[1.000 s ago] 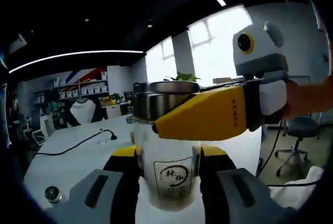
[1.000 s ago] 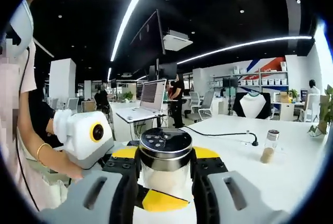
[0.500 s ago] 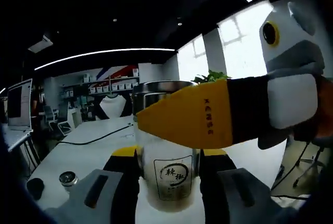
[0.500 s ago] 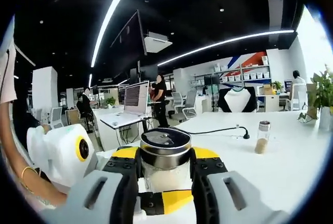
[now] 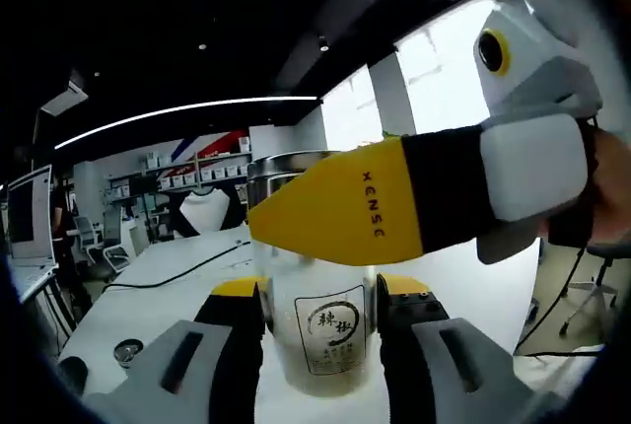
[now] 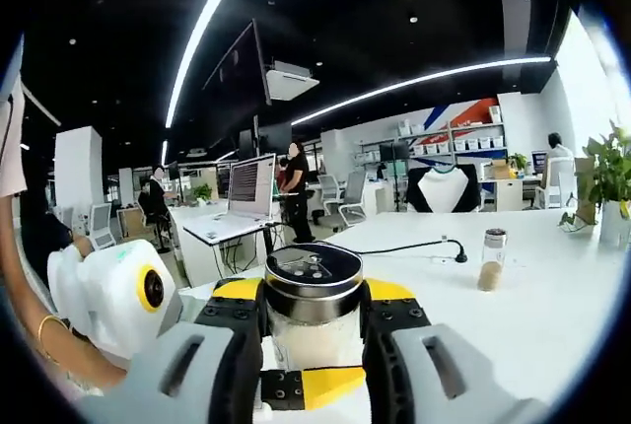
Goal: Rotate the seasoning bottle until the label or dispensing opening points toward the visible target arrow and the bottle remains upright within the marked orientation range
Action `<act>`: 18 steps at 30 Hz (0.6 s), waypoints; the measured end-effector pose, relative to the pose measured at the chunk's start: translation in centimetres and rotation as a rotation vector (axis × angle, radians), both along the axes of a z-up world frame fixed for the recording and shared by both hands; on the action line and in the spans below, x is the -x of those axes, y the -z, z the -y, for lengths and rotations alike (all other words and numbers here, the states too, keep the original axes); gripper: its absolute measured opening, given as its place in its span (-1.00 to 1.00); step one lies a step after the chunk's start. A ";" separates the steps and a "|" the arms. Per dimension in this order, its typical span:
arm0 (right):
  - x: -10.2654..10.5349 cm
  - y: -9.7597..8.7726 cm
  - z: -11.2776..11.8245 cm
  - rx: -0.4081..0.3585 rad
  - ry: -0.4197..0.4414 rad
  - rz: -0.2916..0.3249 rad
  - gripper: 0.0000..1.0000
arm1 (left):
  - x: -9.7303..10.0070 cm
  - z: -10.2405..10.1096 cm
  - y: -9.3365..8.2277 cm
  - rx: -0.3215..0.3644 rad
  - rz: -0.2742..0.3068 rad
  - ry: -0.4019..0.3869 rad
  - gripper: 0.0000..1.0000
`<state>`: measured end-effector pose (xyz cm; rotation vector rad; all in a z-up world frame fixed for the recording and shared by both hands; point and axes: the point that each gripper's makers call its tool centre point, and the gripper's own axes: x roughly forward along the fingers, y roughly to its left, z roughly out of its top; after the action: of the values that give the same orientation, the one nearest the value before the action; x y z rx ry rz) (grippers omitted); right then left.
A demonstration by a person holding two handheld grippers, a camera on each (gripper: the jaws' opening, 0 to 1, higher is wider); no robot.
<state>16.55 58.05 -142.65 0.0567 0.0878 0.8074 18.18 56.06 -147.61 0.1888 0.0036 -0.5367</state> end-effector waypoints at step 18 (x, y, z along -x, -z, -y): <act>-2.6 1.9 1.3 0.044 0.053 0.022 -0.32 | 1.0 -2.4 3.1 -0.039 -0.085 0.016 0.17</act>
<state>19.17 56.73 -144.55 0.0085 0.0824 0.7530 17.14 58.48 -150.75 0.2038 0.0952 -0.5607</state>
